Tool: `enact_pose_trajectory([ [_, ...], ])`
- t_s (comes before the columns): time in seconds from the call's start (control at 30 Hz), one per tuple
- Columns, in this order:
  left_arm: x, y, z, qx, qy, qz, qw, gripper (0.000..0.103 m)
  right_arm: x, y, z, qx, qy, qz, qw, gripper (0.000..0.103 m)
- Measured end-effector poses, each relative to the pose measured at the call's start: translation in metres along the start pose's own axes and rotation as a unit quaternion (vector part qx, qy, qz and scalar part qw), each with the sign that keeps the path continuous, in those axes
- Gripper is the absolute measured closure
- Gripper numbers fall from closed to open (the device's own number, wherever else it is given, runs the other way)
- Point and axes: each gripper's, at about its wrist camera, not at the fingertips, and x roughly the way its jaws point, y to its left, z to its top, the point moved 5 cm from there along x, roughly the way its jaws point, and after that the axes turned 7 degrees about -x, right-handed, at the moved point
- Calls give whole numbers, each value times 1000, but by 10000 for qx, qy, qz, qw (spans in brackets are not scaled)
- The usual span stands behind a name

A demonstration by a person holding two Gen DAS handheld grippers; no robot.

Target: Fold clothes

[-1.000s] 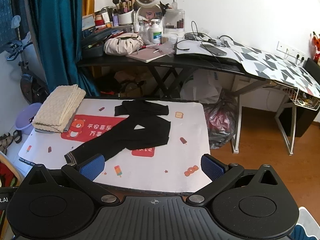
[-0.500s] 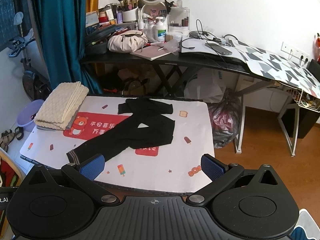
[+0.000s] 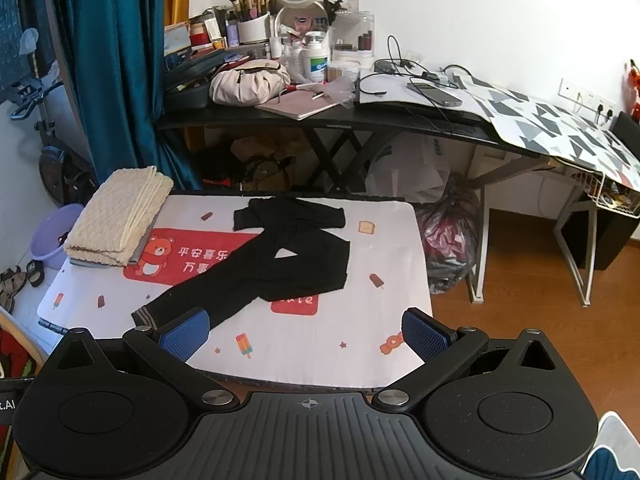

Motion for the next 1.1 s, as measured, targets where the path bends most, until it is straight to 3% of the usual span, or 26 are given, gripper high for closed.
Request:
enact_pose_trajectory([
  [0.3, 21, -13, 10, 20, 235, -106, 9997, 1, 15, 0, 7, -135, 75, -91, 9998, 1],
  [0.53, 53, -37, 31, 34, 594, -65, 9982, 1, 58, -16, 25, 55, 299, 27, 9995, 1],
  [0.6, 62, -43, 51, -33, 507, -51, 9987, 1, 74, -22, 41, 111, 69, 208, 9997, 1],
  [0.67, 70, -47, 75, -135, 287, -34, 9995, 1, 88, -28, 62, -30, -506, 238, 9984, 1],
  [0.73, 81, -50, 102, -392, 79, -32, 9992, 1, 108, -34, 80, -325, -917, 66, 9952, 1],
  [0.77, 92, -53, 115, -583, -5, -19, 9983, 1, 119, -37, 89, -477, -1114, -28, 9926, 1],
  [0.87, 146, -63, 142, -881, 349, 19, 9955, 1, 172, -45, 111, -867, -1265, -328, 9876, 1],
  [0.97, 211, -75, 148, -792, 934, 290, 9920, 1, 238, -57, 116, -1028, -983, -361, 9892, 1],
  [1.1, 290, -84, 143, -775, 1551, 848, 9812, 1, 329, -67, 97, -1089, -188, -265, 9935, 1],
])
